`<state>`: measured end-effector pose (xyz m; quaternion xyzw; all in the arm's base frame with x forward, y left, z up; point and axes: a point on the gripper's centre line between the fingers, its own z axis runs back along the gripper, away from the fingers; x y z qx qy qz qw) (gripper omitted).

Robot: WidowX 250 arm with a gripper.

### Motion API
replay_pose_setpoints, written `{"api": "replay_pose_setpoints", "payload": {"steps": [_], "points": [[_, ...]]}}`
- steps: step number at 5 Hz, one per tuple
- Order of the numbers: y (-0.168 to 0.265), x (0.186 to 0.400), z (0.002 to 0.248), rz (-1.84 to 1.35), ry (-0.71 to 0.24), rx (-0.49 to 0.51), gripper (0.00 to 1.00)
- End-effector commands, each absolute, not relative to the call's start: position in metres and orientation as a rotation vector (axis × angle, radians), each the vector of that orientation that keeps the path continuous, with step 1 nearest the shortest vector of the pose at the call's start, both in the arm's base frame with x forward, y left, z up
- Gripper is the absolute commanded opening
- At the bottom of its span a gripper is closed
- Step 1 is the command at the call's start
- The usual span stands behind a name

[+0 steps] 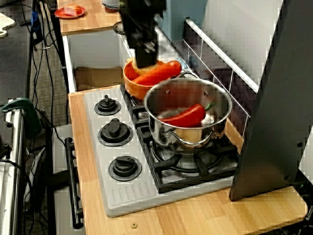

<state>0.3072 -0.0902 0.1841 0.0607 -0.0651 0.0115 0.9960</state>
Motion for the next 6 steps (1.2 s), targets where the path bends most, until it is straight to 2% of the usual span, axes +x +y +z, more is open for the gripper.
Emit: {"api": "replay_pose_setpoints", "payload": {"steps": [1, 2, 3, 6], "points": [[-0.102, 0.358, 0.171, 0.057, -0.216, 0.172, 1.0], [-0.102, 0.373, 0.166, 0.04, -0.191, 0.175, 1.0], [-0.1, 0.376, 0.166, 0.006, -0.173, 0.141, 1.0], [-0.102, 0.359, 0.148, -0.059, -0.182, 0.166, 1.0]]}}
